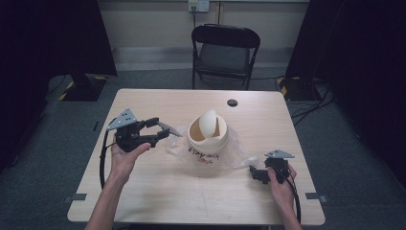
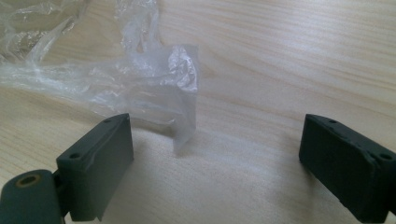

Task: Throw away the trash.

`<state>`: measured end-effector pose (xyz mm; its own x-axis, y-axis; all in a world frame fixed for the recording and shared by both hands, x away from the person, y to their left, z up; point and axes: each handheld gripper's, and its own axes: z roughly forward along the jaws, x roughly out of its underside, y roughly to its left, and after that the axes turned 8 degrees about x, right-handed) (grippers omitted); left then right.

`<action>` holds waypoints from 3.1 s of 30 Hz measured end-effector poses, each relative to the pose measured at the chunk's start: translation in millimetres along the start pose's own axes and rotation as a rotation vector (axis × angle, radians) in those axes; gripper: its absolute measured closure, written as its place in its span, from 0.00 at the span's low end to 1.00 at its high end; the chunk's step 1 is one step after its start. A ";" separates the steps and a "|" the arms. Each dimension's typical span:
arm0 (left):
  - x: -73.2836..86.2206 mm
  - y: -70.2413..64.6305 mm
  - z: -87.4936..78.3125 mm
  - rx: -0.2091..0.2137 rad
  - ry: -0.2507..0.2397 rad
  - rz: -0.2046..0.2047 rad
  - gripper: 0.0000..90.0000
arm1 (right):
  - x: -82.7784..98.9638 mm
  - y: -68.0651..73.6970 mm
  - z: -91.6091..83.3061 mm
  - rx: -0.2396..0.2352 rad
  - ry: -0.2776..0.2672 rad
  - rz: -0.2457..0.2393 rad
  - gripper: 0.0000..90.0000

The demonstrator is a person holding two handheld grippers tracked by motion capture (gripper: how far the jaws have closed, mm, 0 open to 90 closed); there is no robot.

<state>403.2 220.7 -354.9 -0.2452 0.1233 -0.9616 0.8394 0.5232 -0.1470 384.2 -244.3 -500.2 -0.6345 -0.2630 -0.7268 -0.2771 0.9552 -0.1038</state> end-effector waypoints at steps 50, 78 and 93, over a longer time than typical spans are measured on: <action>3.1 3.7 100.7 0.161 0.206 0.049 0.38 | 0.0 -0.1 0.0 -0.001 -0.001 -0.001 0.10; 6.1 22.8 74.0 0.079 0.163 -0.054 0.19 | 0.0 -0.2 0.1 -0.001 -0.001 -0.002 0.10; 9.3 23.9 37.8 0.006 0.152 -0.050 0.18 | 0.1 -0.2 0.0 -0.001 -0.001 -0.003 0.10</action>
<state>439.3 202.5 -376.1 -0.3571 0.2233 -0.9070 0.8271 0.5268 -0.1959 384.2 -244.5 -500.3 -0.6331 -0.2654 -0.7271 -0.2791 0.9545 -0.1053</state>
